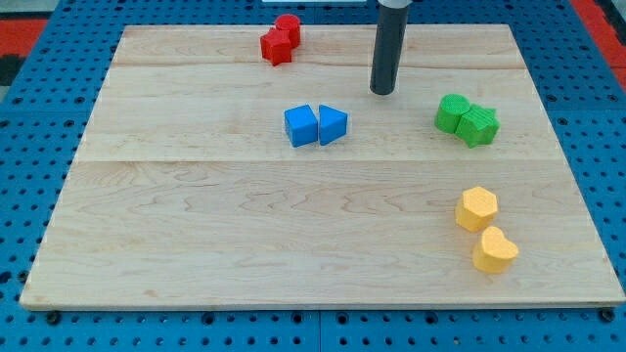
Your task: Move the red circle slightly towards the left
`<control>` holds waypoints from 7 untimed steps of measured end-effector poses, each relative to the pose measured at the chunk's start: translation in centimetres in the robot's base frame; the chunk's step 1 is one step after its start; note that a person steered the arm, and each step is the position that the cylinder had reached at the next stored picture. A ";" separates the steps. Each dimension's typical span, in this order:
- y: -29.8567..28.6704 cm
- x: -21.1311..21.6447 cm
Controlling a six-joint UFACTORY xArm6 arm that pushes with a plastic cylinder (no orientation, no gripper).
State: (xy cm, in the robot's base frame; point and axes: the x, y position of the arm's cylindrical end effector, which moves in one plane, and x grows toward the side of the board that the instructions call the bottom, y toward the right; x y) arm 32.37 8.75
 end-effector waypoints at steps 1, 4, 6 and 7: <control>0.0 -0.3; -3.4 -13.1; -13.8 -13.1; -20.3 -13.1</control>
State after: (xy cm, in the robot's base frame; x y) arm 19.29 -11.53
